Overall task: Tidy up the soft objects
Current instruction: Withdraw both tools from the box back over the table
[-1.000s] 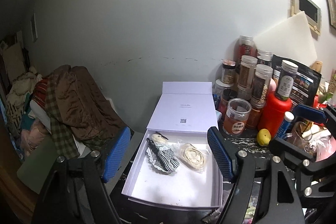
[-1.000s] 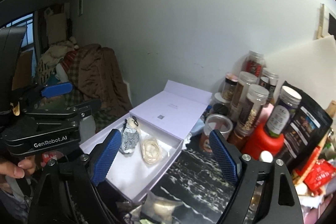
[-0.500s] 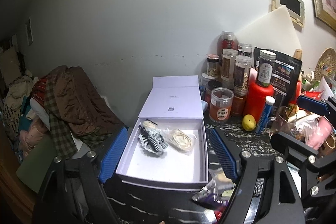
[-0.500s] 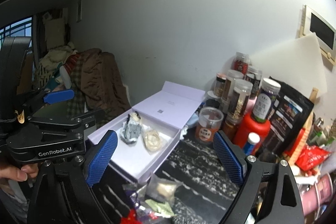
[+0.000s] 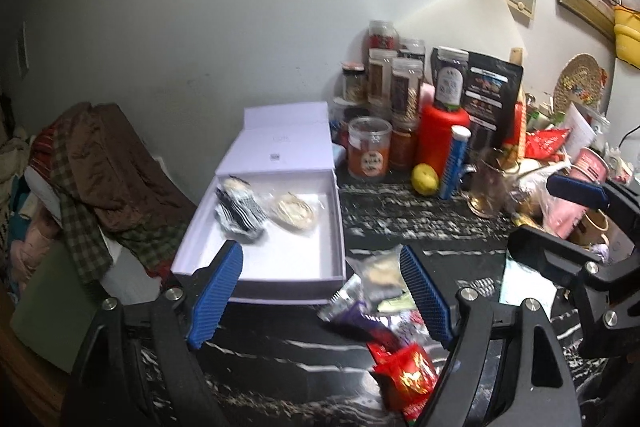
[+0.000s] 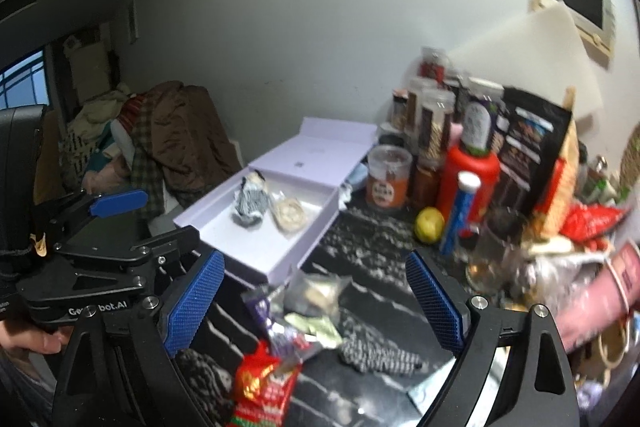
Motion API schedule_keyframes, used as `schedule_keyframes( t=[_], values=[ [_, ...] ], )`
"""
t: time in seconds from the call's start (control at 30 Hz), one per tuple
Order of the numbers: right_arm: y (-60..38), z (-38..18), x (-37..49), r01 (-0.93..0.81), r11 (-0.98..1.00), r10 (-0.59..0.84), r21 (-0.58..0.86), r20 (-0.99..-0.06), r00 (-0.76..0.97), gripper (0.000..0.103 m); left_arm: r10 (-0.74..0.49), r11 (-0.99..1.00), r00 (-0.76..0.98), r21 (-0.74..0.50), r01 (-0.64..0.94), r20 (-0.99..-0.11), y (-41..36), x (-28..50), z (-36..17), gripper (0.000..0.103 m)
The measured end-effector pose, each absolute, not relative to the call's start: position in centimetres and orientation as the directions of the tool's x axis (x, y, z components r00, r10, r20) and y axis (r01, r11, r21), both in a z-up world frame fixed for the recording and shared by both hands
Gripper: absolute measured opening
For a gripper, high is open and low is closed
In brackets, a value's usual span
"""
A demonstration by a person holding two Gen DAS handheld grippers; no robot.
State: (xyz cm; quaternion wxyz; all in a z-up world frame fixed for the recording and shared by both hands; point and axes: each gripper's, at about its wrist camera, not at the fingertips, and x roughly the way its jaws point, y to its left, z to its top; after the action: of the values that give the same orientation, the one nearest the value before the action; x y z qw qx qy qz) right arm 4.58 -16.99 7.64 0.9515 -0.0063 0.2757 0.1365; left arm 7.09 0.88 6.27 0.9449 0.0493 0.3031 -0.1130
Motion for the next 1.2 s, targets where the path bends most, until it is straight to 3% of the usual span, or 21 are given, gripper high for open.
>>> schedule_keyframes(
  t=[0.43,0.83,1.2],
  values=[
    [-19.8,1.8,2.1,-0.162,0.97,0.24,0.18,-0.634,0.735,0.093,-0.296,0.948,0.653,-0.127,0.293,-0.697,-0.1,4.9,0.2,0.081],
    [-20.0,-3.5,0.8,-0.118,0.963,0.261,0.242,-0.731,0.63,0.093,-0.323,0.931,0.581,-0.141,0.337,-0.746,-1.4,4.4,-3.5,0.081],
    [-21.0,-5.7,1.0,-0.116,0.959,0.274,0.258,-0.746,0.607,0.093,-0.338,0.924,0.49,-0.183,0.337,-0.803,-2.3,5.1,-7.3,0.081]
  ],
)
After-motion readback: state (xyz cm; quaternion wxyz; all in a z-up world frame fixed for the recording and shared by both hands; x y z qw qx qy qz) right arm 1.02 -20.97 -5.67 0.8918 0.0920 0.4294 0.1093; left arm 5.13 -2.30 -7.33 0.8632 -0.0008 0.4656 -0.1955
